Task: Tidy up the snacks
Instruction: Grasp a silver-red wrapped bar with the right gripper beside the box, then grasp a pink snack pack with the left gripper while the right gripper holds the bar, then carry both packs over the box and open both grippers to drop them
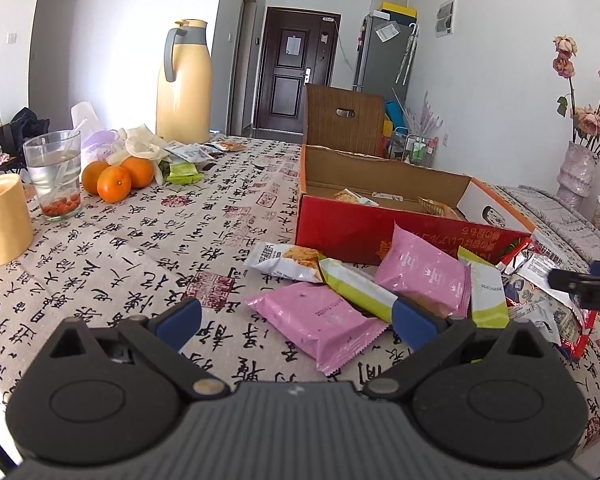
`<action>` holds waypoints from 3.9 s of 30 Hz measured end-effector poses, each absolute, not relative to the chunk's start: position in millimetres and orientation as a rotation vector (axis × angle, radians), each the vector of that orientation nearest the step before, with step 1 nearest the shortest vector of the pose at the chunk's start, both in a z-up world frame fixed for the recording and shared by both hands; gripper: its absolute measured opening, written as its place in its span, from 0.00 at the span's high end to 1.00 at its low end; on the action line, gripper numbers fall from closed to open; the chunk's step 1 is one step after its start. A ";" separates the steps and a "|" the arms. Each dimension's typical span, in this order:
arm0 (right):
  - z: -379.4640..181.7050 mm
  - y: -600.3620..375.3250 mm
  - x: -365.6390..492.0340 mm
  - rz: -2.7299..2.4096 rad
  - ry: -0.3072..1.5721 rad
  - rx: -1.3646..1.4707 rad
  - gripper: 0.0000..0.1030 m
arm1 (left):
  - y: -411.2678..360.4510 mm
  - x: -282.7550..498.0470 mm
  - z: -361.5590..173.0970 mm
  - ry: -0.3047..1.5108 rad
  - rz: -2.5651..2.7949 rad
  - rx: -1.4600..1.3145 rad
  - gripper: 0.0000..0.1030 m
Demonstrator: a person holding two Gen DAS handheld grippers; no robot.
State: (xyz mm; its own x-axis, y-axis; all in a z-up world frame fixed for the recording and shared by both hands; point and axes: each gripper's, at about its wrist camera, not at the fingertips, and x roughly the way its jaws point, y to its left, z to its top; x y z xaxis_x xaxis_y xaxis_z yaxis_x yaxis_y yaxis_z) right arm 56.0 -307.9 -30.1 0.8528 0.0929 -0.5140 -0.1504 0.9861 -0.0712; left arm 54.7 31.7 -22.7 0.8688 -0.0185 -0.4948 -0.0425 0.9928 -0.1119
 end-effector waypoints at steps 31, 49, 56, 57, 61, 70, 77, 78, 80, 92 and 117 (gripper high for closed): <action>-49.1 -318.8 57.2 0.200 0.590 -0.067 0.66 | 35.2 62.0 -28.9 0.547 0.023 -0.128 0.00; -33.5 -340.4 20.4 0.084 0.459 0.063 0.66 | 35.9 68.3 -35.4 0.584 0.019 -0.132 0.00; -33.5 -343.4 14.3 0.081 0.454 0.084 0.66 | 24.8 97.4 -43.1 0.659 -0.017 -0.052 0.00; -33.9 -343.2 13.7 0.082 0.454 0.086 0.66 | 21.6 103.0 -44.6 0.670 -0.023 -0.030 0.00; -35.0 -346.0 11.7 0.073 0.455 0.098 0.66 | 11.5 123.7 -52.0 0.712 -0.055 0.058 0.00; -37.5 -351.0 12.1 0.046 0.465 0.121 0.66 | 11.5 155.7 -65.5 0.762 -0.191 0.154 0.00; -39.6 -349.0 13.8 0.046 0.476 0.122 0.66 | 17.8 153.7 -67.8 0.746 -0.213 0.102 0.08; -40.0 -348.7 14.2 0.047 0.478 0.123 0.66 | 17.5 152.2 -66.9 0.741 -0.217 0.103 0.13; -40.9 -348.2 14.4 0.048 0.480 0.125 0.66 | 17.6 149.7 -65.6 0.735 -0.217 0.102 0.17; -40.4 -341.1 11.6 0.067 0.487 0.120 0.66 | 25.1 125.0 -61.7 0.714 -0.209 0.046 0.32; -19.7 -334.0 20.5 0.113 0.424 0.121 0.66 | 20.7 107.6 -10.3 0.523 -0.168 -0.036 0.39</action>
State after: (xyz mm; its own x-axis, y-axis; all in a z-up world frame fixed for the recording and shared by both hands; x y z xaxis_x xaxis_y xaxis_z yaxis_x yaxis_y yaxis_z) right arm 20.5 -334.0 -19.7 0.9054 0.1343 -0.4028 -0.0840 0.9866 0.1402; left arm 107.6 20.7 -10.3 0.8527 -0.1691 -0.4942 0.1505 0.9856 -0.0776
